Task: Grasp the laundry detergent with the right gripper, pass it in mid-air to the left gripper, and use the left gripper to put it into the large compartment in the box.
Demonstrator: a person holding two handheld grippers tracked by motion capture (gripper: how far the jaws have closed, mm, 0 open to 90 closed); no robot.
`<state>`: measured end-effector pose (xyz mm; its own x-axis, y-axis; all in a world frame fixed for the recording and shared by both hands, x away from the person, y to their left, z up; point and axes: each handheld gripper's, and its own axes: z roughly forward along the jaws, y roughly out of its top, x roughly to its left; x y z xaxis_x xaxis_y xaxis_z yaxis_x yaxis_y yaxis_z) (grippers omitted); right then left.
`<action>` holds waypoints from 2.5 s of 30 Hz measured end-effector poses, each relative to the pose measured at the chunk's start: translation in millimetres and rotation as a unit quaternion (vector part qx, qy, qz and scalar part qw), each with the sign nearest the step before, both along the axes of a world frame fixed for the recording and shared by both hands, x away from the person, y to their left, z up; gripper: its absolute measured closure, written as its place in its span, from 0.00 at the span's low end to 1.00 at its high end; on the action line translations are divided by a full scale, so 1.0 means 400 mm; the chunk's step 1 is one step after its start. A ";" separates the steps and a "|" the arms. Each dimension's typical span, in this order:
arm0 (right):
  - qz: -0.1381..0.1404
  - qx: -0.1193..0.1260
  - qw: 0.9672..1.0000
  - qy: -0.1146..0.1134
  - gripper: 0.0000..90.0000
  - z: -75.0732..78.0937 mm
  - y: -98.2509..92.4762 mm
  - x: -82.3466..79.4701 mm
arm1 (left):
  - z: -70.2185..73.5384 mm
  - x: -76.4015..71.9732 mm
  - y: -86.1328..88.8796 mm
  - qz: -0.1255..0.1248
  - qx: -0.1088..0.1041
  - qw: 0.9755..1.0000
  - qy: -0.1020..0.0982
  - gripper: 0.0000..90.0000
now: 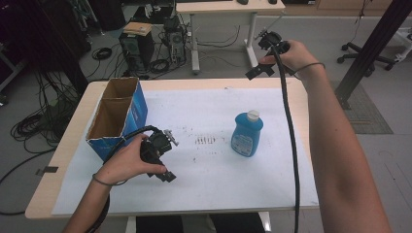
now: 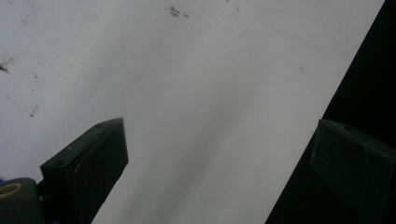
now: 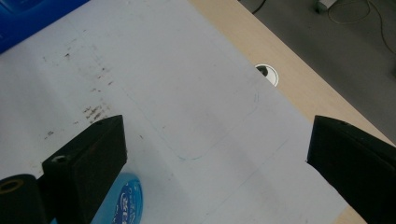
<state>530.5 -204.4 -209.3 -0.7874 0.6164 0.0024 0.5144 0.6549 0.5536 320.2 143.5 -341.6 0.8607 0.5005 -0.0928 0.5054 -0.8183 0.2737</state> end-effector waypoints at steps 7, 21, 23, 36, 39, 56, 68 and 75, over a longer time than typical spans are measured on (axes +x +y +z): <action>-0.007 0.004 1.000 0.001 0.05 0.004 -0.018 -0.011 | -0.001 -0.008 0.000 0.001 -0.005 1.000 -0.001 0.05; -0.023 0.006 1.000 -0.006 0.05 -0.007 -0.089 -0.058 | 0.010 -0.018 -0.007 -0.001 -0.002 1.000 -0.003 0.05; -0.027 0.009 1.000 -0.006 0.05 -0.007 -0.104 -0.069 | 0.010 -0.018 -0.007 -0.001 -0.002 1.000 -0.003 0.05; -0.041 0.006 0.999 -0.014 0.05 -0.019 -0.168 -0.120 | 0.007 -0.026 -0.015 -0.002 -0.003 1.000 0.002 0.05; -0.044 0.012 0.999 -0.016 0.05 -0.029 -0.183 -0.138 | 0.005 -0.027 -0.017 -0.001 -0.003 1.000 0.002 0.05; -0.048 0.015 0.999 -0.013 0.04 -0.073 -0.225 -0.196 | 0.007 -0.031 -0.021 -0.005 0.001 1.000 0.004 0.05; -0.047 0.021 0.999 -0.018 0.04 -0.098 -0.248 -0.248 | 0.010 -0.031 -0.021 -0.002 0.001 1.000 0.004 0.04; -0.044 0.021 0.999 -0.018 0.04 -0.119 -0.264 -0.282 | 0.009 -0.034 -0.022 -0.003 0.001 1.000 0.004 0.04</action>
